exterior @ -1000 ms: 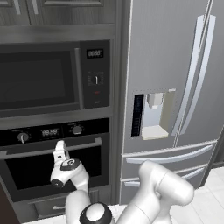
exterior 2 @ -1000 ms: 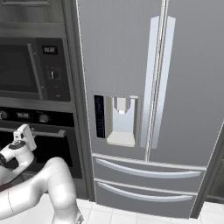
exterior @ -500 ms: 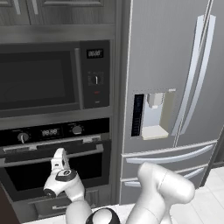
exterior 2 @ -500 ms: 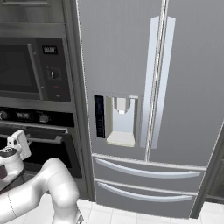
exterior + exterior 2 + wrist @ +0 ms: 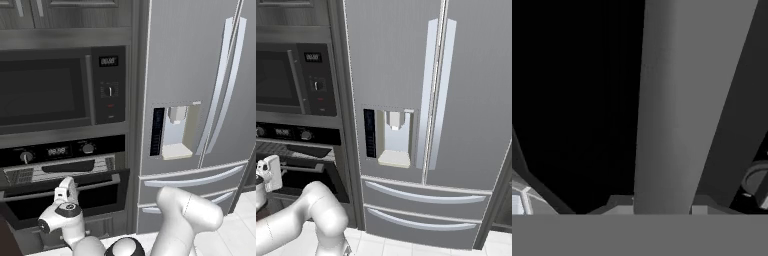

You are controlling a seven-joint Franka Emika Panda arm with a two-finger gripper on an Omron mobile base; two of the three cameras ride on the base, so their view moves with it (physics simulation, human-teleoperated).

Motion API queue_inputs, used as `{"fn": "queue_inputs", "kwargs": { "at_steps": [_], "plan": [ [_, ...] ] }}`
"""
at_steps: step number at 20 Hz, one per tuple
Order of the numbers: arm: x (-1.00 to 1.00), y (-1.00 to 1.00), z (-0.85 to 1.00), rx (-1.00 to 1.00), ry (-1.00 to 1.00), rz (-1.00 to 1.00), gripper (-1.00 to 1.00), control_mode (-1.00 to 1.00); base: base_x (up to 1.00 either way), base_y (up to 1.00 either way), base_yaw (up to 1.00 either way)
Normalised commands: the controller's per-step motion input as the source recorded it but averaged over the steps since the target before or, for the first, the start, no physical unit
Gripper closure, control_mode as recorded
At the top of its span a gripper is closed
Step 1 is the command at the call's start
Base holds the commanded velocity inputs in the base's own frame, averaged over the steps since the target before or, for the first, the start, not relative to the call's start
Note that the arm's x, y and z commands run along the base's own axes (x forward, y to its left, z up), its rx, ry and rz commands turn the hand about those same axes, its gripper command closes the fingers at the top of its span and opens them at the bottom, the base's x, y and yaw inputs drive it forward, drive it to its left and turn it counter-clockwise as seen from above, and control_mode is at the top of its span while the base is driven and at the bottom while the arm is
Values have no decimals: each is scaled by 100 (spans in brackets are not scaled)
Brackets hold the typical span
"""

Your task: Take the baked cake out of the oven and place it on the plate for cooling. Then close the oven door.

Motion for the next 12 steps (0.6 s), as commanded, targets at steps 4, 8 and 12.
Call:
{"fn": "queue_inputs", "kwargs": {
  "at_steps": [4,8,12],
  "plan": [
    [-53,11,-35,0,16,-17,100,-100,0,0,0],
    [-52,15,-39,0,17,-17,100,-100,0,0,0],
    [-53,20,-44,0,18,-18,-100,-100,0,0,0]
  ]
}}
